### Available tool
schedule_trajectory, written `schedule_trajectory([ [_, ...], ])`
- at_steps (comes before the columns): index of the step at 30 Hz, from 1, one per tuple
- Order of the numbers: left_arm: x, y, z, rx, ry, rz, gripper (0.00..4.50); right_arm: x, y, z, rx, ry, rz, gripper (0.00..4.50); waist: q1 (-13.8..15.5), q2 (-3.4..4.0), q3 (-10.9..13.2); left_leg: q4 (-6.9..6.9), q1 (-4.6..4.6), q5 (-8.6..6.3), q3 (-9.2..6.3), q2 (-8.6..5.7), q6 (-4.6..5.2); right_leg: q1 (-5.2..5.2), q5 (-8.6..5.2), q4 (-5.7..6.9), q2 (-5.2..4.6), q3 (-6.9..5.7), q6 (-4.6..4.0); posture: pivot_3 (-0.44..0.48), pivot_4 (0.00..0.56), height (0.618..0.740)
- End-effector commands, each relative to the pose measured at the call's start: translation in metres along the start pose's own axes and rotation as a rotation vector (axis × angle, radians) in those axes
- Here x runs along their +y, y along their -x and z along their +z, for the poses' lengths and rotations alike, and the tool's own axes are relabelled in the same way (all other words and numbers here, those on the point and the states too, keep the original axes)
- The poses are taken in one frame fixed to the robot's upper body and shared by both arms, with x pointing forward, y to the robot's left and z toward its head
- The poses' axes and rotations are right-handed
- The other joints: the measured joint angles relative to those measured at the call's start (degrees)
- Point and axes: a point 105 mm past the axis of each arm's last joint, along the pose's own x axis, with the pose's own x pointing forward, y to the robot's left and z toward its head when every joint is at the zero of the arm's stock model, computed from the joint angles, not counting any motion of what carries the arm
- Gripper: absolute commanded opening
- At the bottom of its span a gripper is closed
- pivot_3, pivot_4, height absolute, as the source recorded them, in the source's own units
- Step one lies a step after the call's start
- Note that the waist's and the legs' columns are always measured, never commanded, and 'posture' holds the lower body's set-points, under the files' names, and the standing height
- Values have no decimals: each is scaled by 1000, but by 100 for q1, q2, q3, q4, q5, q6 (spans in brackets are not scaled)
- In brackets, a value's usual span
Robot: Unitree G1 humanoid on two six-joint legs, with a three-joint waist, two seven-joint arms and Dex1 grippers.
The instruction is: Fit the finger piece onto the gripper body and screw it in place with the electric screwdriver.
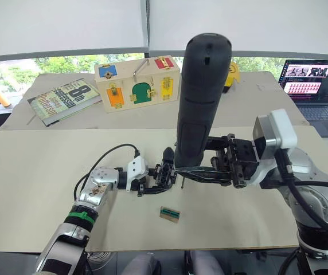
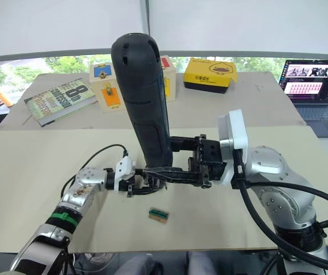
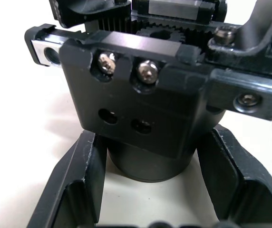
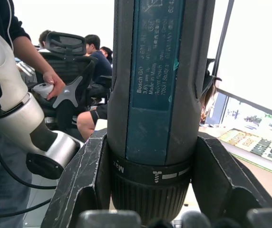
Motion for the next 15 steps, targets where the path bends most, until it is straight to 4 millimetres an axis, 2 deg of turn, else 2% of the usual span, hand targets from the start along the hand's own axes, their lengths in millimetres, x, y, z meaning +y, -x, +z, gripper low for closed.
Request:
schedule_trajectory([
  [1,1,3,-13,55,30,10,2278,8,-1,13,-36,39,32,1950,-1,0,0,0,0,0,0,0,0,0,0,0,0,0,0,0,150,740],
  [4,2,4,-13,53,32,28,2278,8,-1,12,-36,36,32,1950,-2,0,0,0,0,0,0,0,0,1,0,1,0,1,0,0,150,740],
  [6,1,4,-13,58,27,32,3313,9,-1,13,-37,35,32,1950,-2,0,0,1,1,0,0,0,0,0,0,2,0,2,0,0,150,740],
  [9,-1,14,-9,29,15,86,4461,9,-1,14,-41,35,31,1950,-20,0,0,-1,1,0,0,1,0,0,0,1,1,3,0,0,150,740],
  [15,-9,31,-6,-6,43,181,4461,10,0,13,-36,32,30,1950,-77,0,0,-12,2,0,1,5,-1,-9,0,3,5,4,-1,0,150,740],
])
